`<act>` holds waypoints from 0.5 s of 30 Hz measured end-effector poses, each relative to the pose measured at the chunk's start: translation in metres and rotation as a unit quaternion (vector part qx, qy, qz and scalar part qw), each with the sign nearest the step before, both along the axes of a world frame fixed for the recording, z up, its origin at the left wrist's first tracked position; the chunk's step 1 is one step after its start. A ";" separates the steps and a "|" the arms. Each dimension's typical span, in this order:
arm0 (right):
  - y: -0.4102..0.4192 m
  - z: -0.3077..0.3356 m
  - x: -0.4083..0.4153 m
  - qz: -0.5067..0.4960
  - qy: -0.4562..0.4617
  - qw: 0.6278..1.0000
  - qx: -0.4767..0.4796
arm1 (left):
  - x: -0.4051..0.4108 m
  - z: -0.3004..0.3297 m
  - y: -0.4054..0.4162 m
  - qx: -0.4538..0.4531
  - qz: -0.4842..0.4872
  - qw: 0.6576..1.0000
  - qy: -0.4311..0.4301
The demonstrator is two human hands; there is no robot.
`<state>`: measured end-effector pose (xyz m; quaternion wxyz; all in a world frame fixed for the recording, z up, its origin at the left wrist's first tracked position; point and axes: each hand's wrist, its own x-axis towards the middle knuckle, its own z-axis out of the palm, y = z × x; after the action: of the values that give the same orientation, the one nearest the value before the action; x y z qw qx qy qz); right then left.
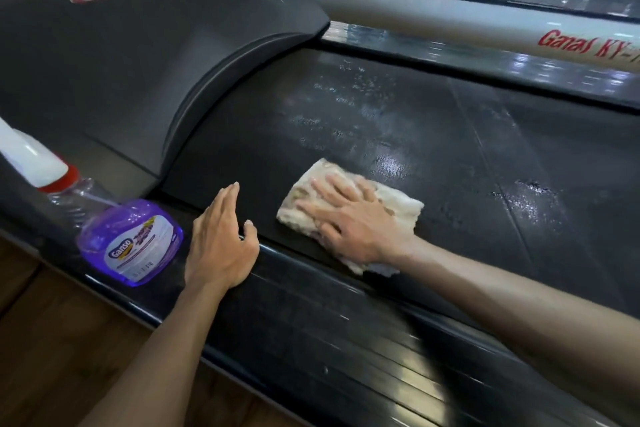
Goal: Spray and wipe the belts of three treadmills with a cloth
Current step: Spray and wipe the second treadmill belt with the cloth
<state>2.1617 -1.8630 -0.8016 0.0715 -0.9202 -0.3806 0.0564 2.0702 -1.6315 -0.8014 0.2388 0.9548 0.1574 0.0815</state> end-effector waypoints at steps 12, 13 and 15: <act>-0.011 -0.005 -0.003 0.006 -0.010 1.000 0.016 | 0.001 -0.002 0.000 0.011 -0.003 1.000 0.003; -0.012 -0.006 -0.007 0.036 -0.019 0.999 0.022 | 0.002 -0.002 0.001 0.011 -0.002 1.000 0.001; -0.031 -0.013 -0.015 0.077 -0.030 0.996 0.028 | 0.001 -0.003 0.002 0.010 -0.005 1.000 0.000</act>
<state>2.1470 -1.8941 -0.8147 0.0811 -0.8872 -0.4536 0.0235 2.0710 -1.6299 -0.8048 0.2293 0.9579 0.1521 0.0815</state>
